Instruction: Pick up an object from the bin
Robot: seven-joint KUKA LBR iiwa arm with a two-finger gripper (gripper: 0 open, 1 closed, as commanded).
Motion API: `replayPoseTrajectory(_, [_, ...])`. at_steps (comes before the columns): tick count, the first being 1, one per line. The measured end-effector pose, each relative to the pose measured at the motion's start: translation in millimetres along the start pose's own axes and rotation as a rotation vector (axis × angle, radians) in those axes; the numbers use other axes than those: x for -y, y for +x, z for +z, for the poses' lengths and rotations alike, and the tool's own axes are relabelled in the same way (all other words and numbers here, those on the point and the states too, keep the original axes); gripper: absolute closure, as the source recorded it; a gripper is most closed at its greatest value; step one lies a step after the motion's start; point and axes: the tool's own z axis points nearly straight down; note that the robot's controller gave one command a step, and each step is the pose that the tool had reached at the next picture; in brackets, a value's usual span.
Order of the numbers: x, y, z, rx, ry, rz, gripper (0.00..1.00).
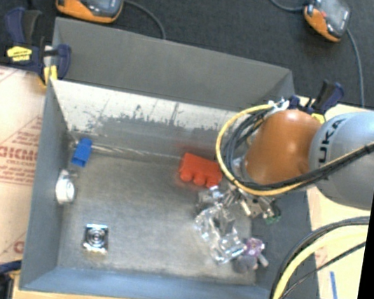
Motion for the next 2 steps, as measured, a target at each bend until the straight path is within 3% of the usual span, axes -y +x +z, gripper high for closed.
replayPoseTrajectory(1, [-19.1,6.9,-125.7,-0.004,0.001,0.016,1.00])
replayPoseTrajectory(2, [19.9,-19.2,-263.5,-0.001,0.004,0.025,1.00])
